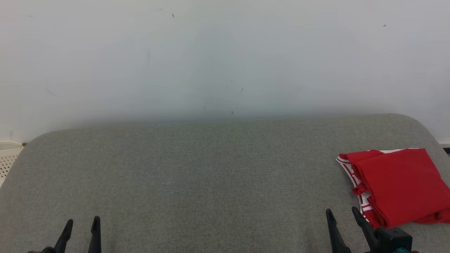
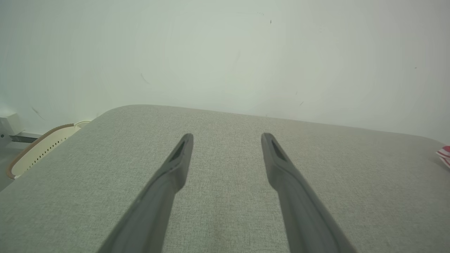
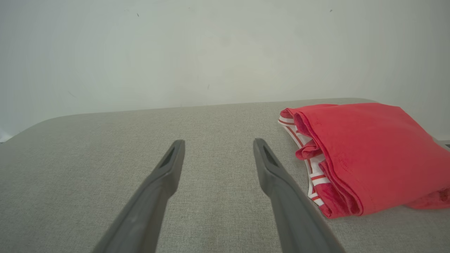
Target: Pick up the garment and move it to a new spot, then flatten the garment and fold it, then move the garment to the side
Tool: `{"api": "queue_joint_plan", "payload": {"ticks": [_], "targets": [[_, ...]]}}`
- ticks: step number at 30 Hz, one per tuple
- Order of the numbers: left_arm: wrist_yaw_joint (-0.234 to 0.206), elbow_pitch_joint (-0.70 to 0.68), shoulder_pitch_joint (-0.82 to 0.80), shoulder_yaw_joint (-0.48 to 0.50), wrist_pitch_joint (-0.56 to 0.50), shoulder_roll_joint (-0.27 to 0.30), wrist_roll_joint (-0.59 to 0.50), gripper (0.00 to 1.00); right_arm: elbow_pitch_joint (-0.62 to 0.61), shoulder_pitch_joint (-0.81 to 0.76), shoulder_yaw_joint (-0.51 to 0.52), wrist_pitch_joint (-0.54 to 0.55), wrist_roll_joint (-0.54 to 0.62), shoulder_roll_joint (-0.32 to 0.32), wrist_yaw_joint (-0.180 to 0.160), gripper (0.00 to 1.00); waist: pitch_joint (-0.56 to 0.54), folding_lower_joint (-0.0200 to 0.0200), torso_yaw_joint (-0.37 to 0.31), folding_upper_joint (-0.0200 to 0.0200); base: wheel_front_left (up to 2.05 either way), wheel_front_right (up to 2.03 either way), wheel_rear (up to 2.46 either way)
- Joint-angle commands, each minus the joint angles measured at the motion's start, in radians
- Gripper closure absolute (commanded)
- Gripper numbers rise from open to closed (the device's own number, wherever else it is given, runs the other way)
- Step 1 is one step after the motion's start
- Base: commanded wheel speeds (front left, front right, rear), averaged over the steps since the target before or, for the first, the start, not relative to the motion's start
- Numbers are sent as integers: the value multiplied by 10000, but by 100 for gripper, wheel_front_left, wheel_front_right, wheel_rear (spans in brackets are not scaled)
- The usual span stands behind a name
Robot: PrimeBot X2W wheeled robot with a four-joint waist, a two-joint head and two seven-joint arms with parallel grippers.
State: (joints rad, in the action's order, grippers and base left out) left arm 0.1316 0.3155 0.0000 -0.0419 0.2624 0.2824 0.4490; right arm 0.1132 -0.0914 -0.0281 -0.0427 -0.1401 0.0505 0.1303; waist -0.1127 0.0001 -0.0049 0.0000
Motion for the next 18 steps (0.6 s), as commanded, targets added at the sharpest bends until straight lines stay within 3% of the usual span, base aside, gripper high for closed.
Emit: {"api": "queue_joint_plan", "payload": {"ticks": [1, 17, 18], "targets": [[-18, 24, -15, -16, 30, 27, 109, 0, 19, -88, 8, -41, -89, -13, 2, 0, 3, -1, 3, 0, 0, 0, 0], [-17, 211, -141, -41, 30, 67, 268, 0, 60, -70, 60, -81, -139, -12, 2, 0, 39, -1, 22, 0, 0, 0, 0], [2, 293, 6, -70, -16, -8, 256, 100, 154, -16, 72, -59, -84, -4, 0, 100, 41, 0, 19, 0, 0, 0, 0]]}}
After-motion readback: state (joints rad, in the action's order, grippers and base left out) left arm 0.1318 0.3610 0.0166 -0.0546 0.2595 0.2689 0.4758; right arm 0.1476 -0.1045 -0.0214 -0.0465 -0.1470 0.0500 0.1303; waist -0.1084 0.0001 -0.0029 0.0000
